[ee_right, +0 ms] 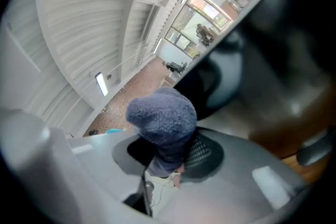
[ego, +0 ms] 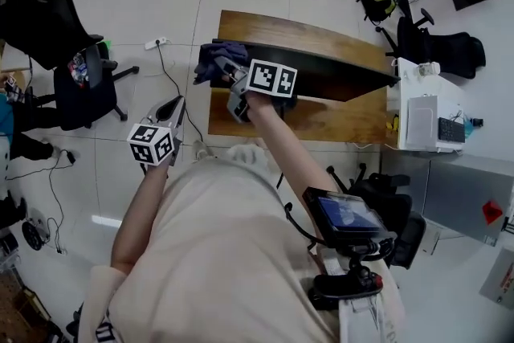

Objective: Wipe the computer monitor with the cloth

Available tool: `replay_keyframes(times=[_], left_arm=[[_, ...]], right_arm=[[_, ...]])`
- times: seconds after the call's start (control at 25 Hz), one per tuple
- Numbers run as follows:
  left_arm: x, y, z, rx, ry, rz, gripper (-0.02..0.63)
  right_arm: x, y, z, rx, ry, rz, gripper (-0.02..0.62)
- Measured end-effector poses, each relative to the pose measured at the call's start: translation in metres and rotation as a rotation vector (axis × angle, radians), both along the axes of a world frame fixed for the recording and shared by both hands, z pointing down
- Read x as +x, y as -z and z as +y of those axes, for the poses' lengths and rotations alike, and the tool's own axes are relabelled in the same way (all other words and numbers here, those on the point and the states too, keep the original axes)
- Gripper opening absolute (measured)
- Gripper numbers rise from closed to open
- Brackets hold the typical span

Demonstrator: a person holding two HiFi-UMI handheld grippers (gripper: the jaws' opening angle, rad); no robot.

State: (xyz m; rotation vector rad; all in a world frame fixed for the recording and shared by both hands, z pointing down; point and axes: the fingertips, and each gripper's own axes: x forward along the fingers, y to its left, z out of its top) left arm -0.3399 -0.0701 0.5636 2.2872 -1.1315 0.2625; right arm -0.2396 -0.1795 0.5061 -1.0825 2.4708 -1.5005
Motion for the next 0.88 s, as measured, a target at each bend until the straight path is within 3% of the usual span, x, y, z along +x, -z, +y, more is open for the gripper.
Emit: replay_keyframes(times=[0.2, 0.48, 0.88], left_arm=[[0.041, -0.001, -0.001, -0.016, -0.036, -0.005, -0.02], [0.095, 0.007, -0.011, -0.001, -0.1, -0.025, -0.02], [0.132, 0.013, -0.021, 0.004, -0.164, -0.047, -0.02]], right_arm=[[0.03, 0.012, 0.001, 0.003, 0.001, -0.02, 0.106], [0.108, 0.014, 0.01, -0.001, -0.056, -0.019, 0.106], [0.193, 0.009, 0.015, 0.02, -0.158, 0.039, 0.106]])
